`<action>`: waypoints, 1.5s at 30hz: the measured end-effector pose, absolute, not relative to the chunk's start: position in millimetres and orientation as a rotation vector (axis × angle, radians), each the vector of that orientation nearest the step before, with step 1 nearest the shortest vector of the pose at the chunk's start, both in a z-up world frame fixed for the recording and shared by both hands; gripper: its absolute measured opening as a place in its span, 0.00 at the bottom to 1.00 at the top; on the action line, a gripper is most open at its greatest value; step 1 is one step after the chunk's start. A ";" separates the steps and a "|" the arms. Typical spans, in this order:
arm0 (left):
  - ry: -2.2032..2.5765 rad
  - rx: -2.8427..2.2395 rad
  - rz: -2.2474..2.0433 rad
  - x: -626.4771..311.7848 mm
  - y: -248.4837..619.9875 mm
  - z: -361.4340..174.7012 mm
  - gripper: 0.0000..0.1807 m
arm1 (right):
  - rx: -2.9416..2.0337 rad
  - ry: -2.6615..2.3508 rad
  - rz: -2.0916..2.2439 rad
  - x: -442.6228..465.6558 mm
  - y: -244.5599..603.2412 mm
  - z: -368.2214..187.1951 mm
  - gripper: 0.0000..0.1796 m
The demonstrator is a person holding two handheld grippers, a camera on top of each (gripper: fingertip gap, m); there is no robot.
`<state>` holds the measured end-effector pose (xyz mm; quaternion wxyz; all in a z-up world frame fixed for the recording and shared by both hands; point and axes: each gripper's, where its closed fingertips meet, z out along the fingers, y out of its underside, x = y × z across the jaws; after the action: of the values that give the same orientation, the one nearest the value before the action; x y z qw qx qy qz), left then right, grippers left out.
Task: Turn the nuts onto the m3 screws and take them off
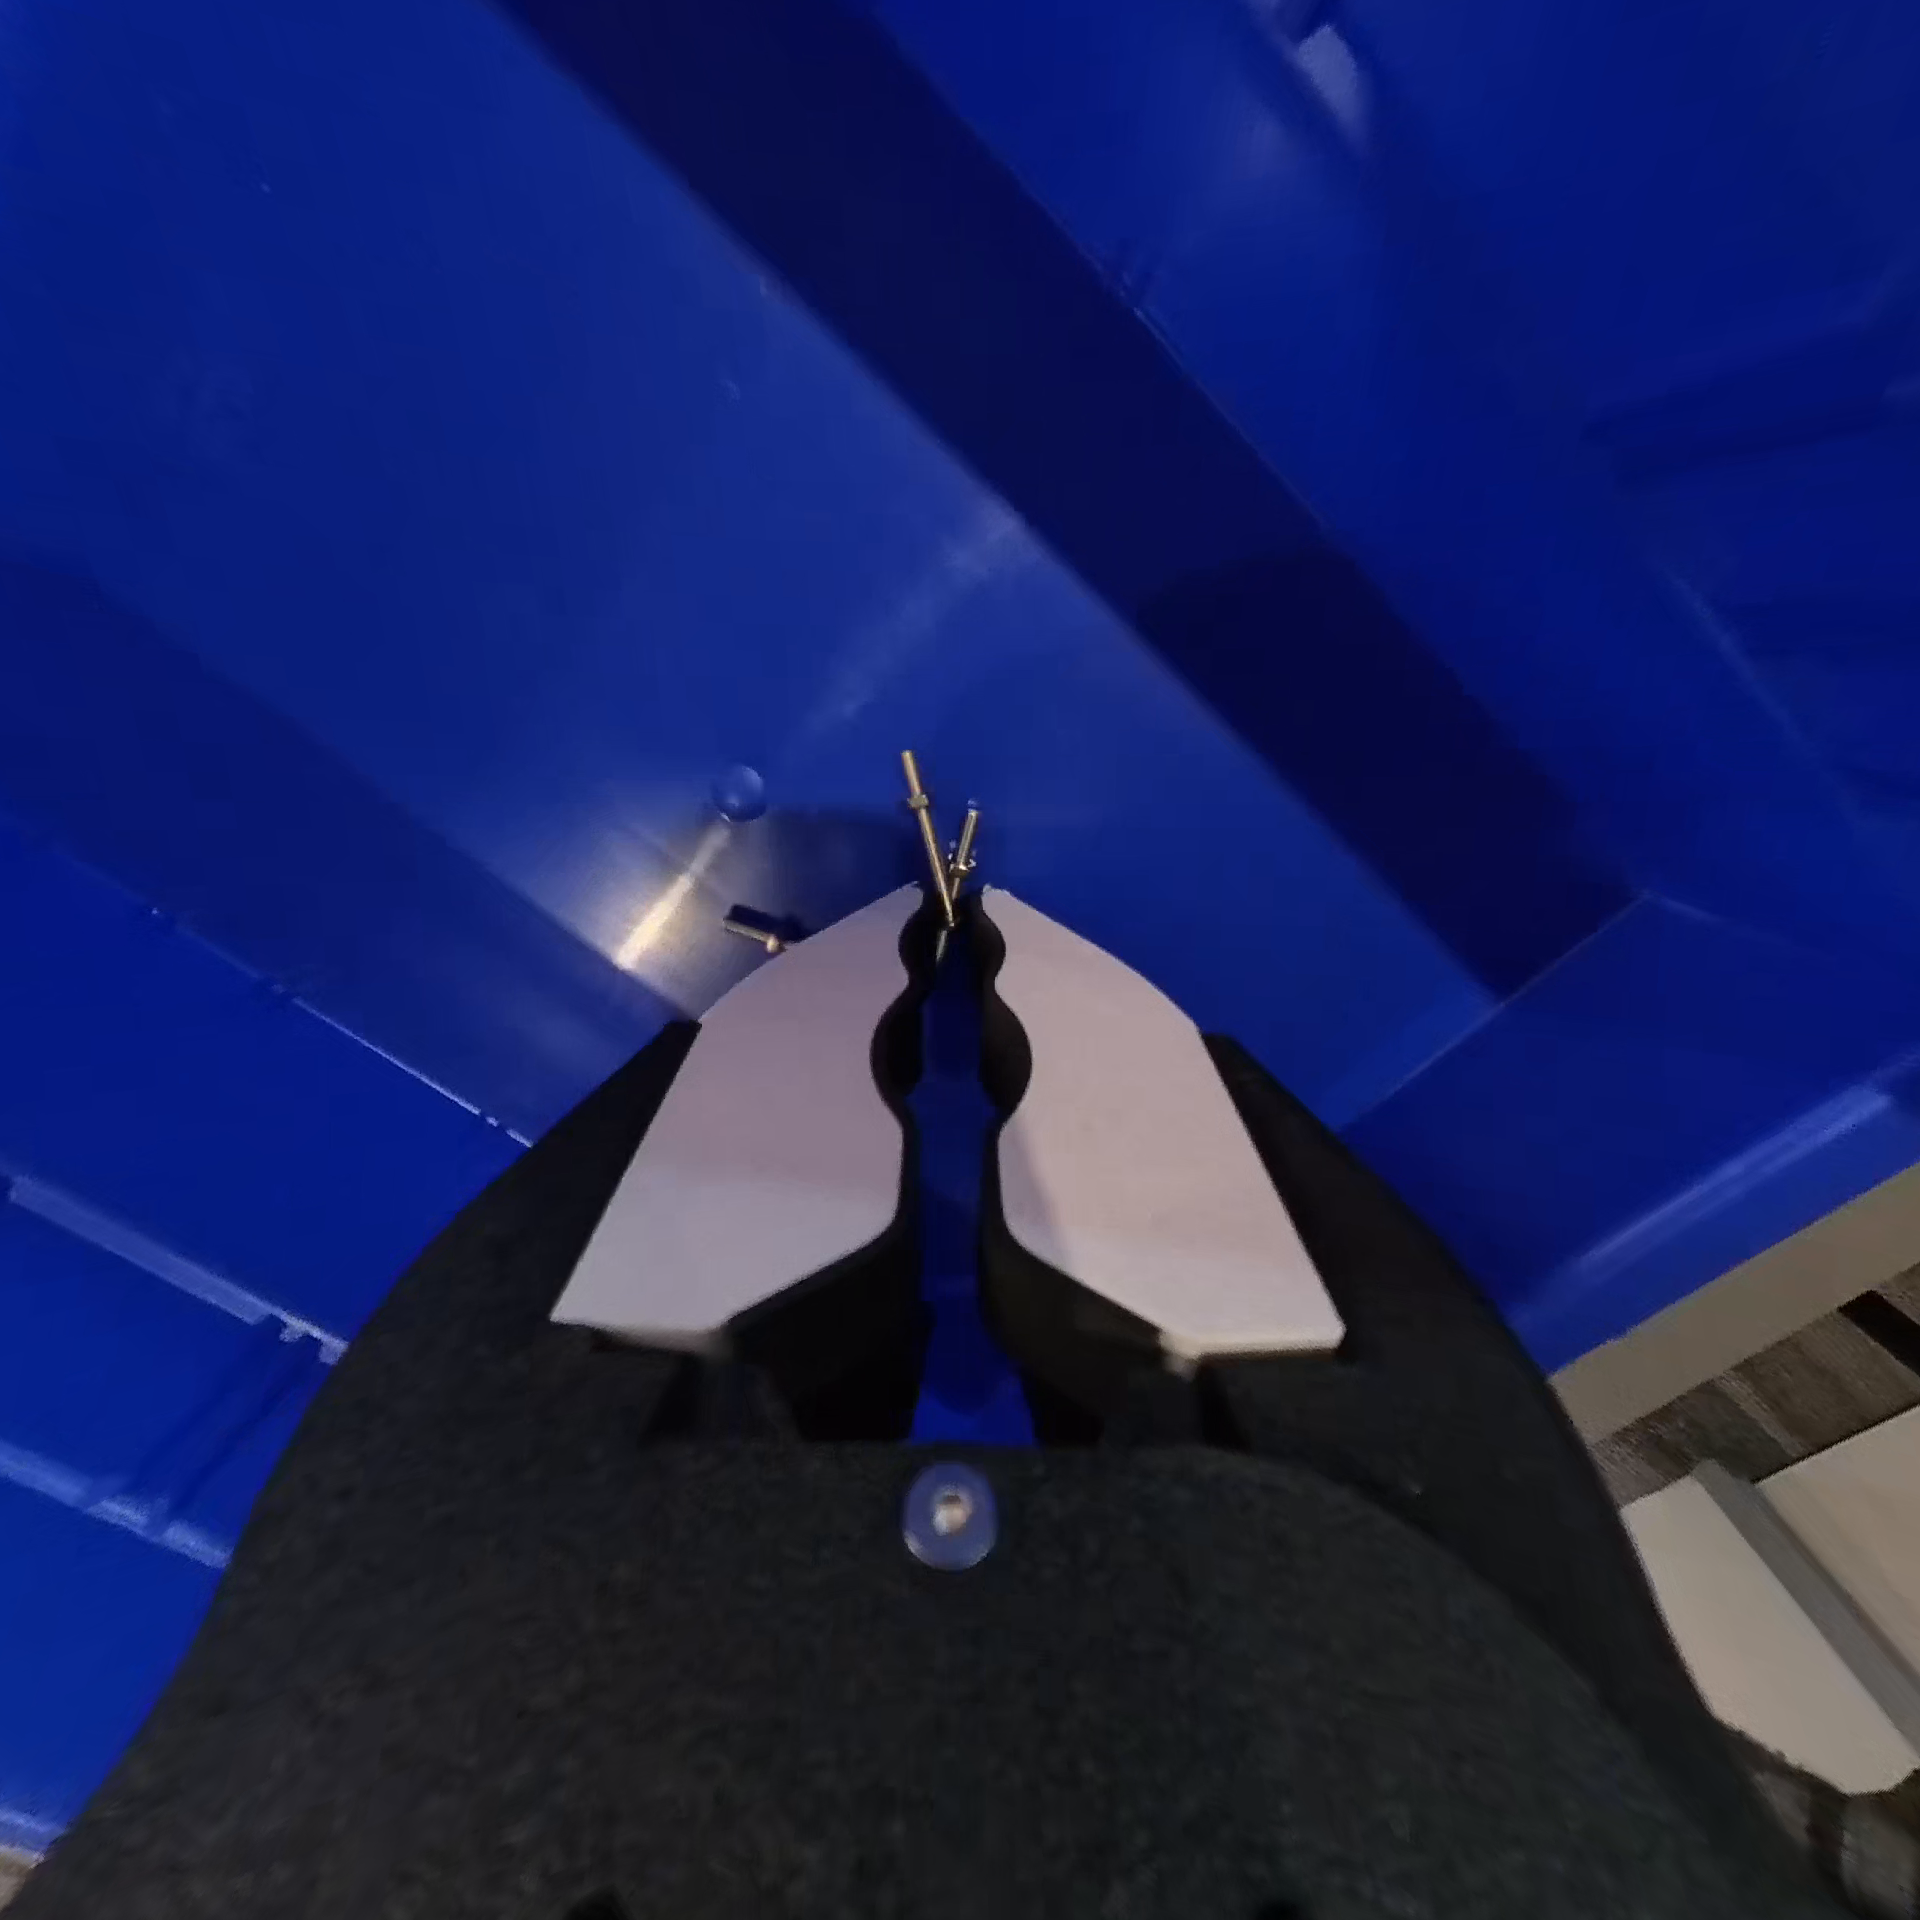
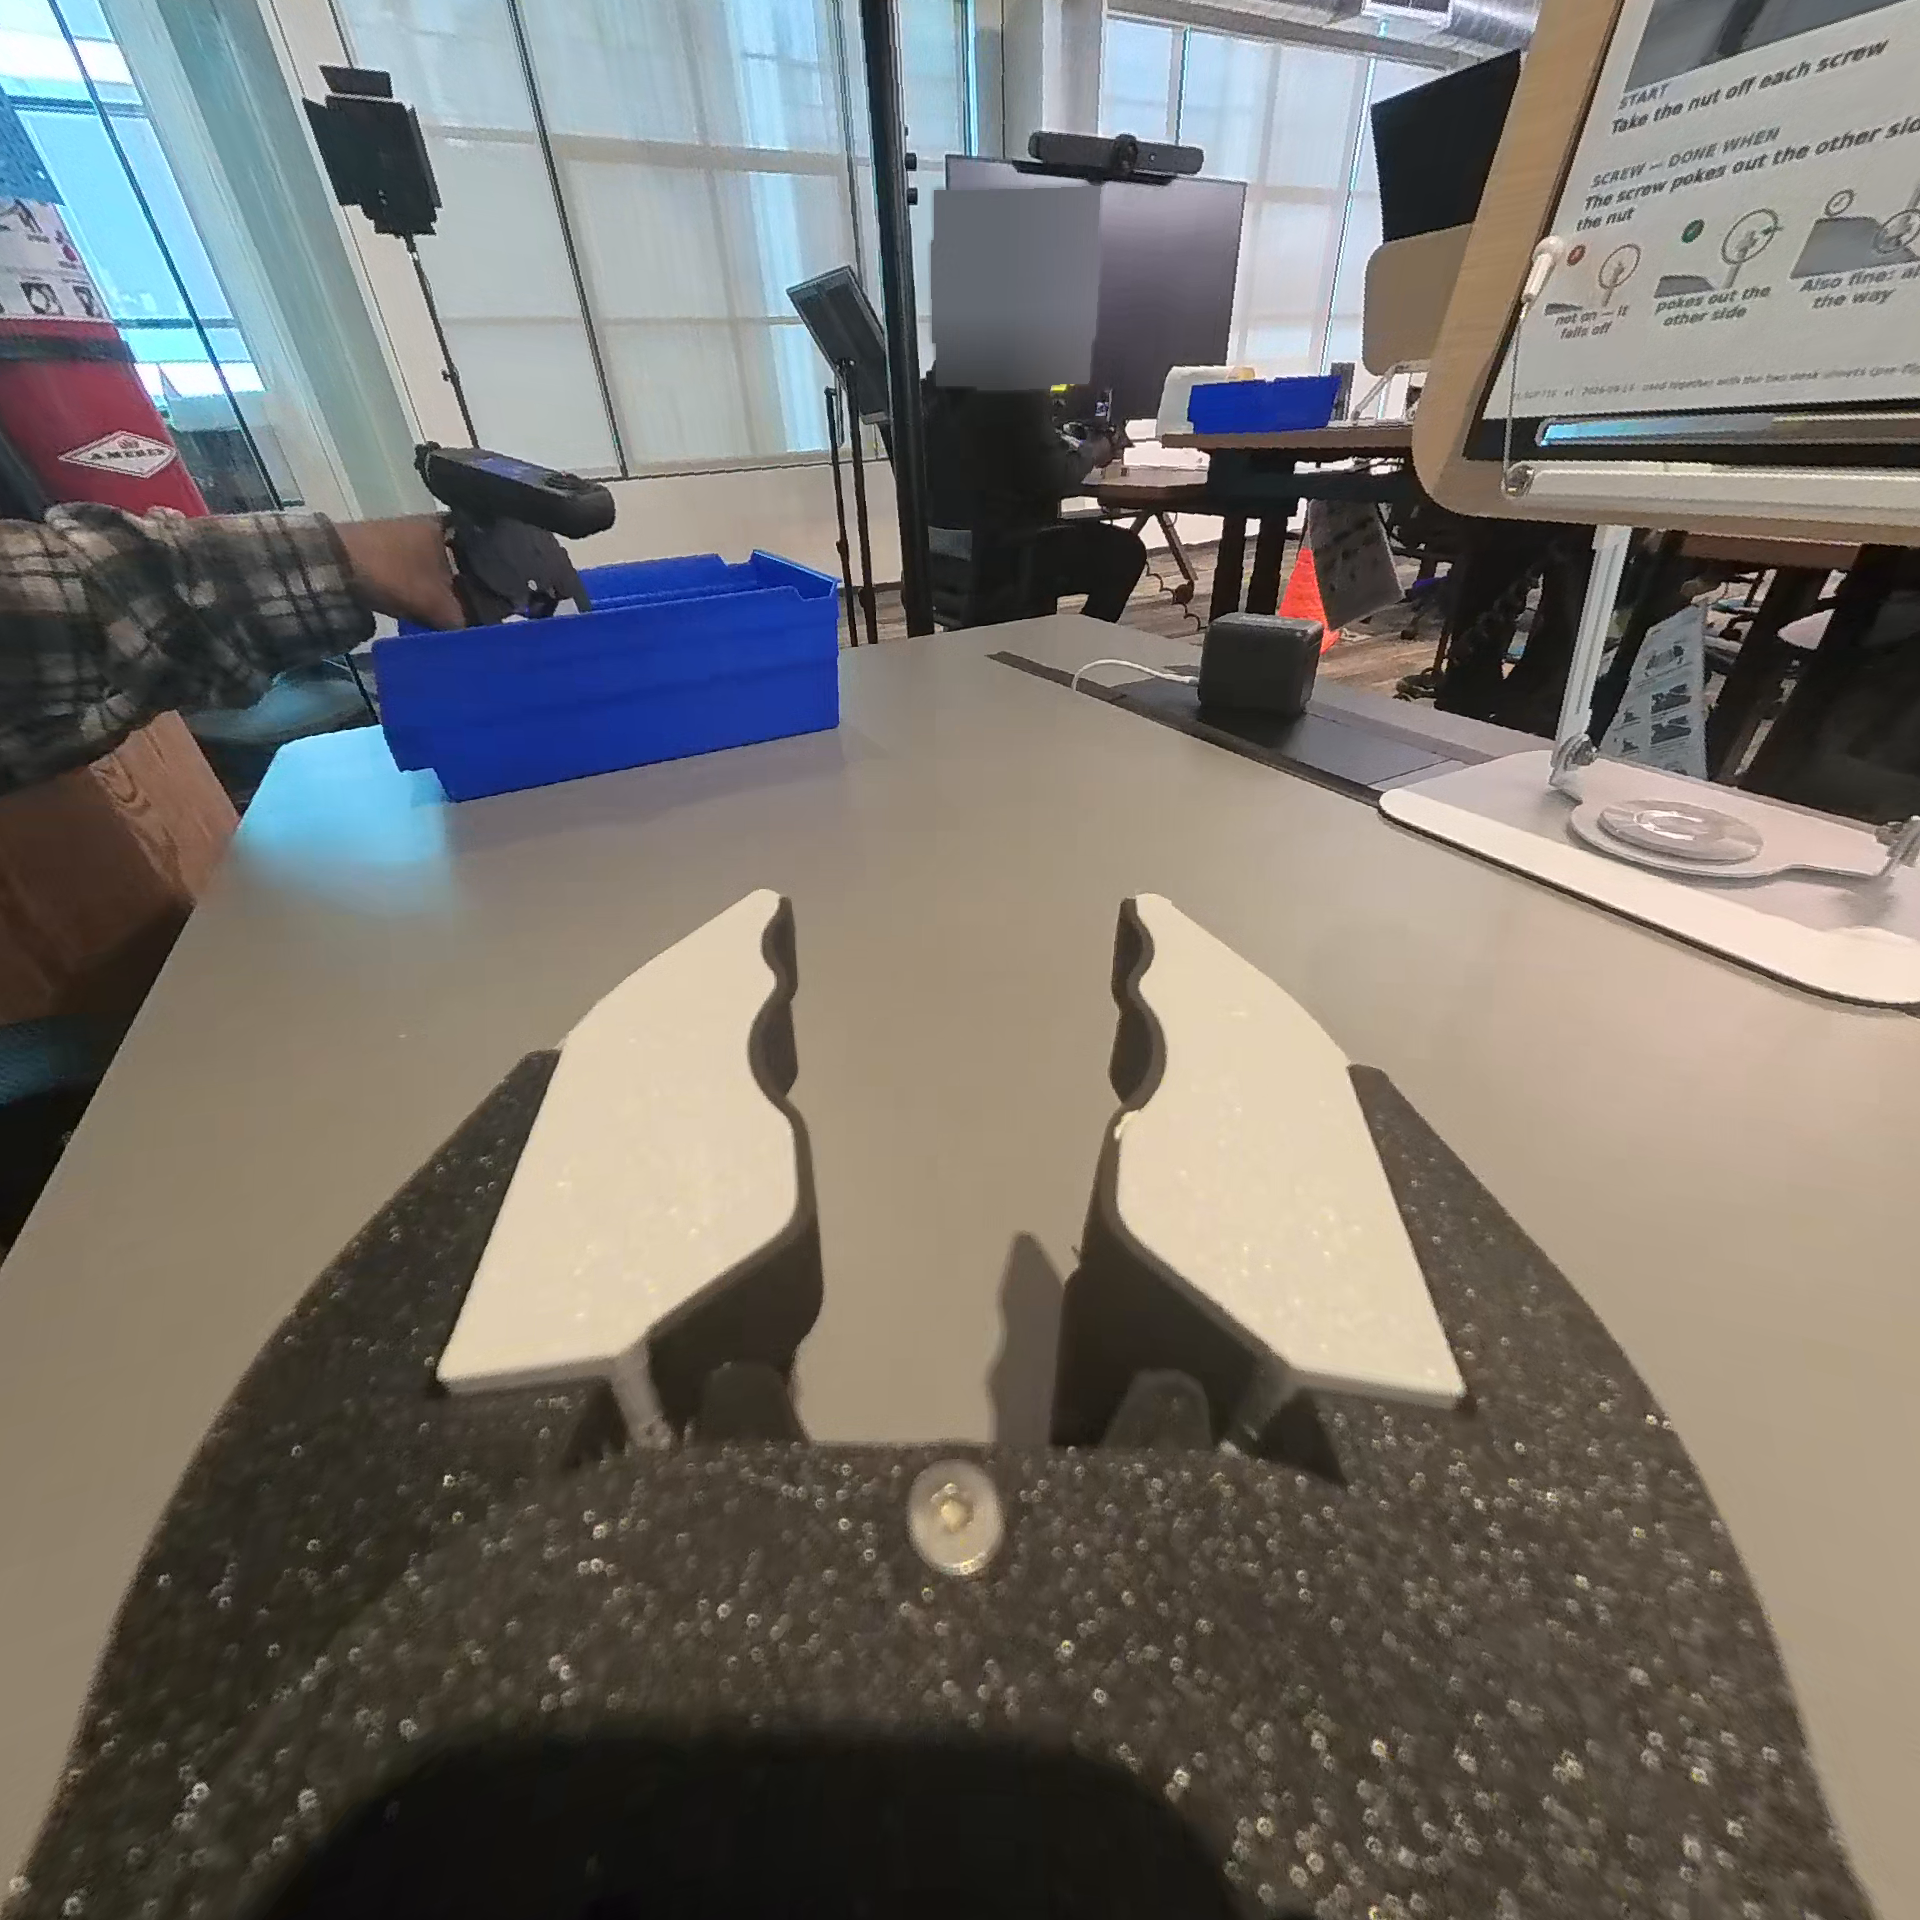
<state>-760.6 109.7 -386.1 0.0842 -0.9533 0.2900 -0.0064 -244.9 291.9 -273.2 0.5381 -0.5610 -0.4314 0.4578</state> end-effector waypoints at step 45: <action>0.814 -1.637 -1.022 -345.3 277.1 -273.5 0.02 | -1.369 -0.984 1.180 -244.4 294.6 -275.7 0.31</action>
<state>-345.3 277.1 -273.5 0.5000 -0.6768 0.3364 -0.4228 -244.4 294.6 -275.7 0.5158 -0.5698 -0.4097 0.4913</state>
